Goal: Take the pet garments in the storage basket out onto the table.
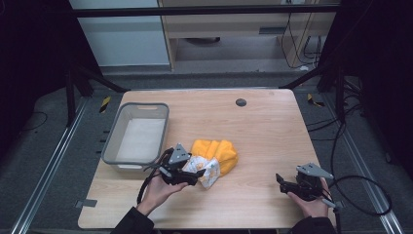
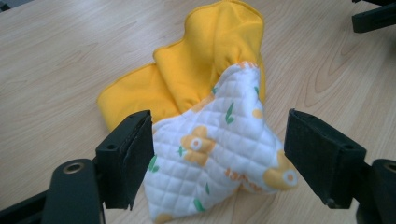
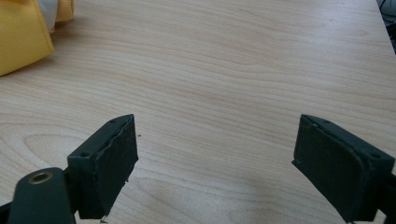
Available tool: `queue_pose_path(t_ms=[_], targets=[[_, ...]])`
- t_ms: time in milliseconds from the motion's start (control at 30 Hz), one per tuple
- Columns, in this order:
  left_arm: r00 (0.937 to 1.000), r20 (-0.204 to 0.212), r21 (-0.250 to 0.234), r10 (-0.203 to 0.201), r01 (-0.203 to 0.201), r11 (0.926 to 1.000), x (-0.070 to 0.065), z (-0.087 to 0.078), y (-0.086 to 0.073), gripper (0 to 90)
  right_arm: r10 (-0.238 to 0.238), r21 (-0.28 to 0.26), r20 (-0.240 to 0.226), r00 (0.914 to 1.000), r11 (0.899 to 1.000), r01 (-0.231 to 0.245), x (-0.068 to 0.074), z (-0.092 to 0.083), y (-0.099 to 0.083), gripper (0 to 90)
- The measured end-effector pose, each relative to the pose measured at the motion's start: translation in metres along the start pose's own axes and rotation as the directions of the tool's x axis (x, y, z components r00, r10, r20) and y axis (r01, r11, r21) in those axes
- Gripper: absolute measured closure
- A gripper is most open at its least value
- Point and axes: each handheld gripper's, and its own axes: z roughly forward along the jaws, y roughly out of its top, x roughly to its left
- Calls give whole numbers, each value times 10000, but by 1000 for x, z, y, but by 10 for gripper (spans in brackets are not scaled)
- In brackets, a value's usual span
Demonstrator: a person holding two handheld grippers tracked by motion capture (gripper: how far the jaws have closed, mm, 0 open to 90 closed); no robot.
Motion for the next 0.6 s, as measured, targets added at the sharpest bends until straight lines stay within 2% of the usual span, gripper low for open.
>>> queue_pose_path(t_ms=[333,500,600], targets=[[9989,-456,-25,-146,145,9999,7,-20,-39,245,-39,57,-119,9999,10000,40,3,1,-1,113],[9967,-711,111,-401,410,9991,13,-28,-60,245,-261,112,-99,9996,9996,262,4,1,-1,106],[9949,-791,134,-628,640,9979,16,-34,-70,244,-197,178,-180,9996,9996,200,5,2,-1,99]])
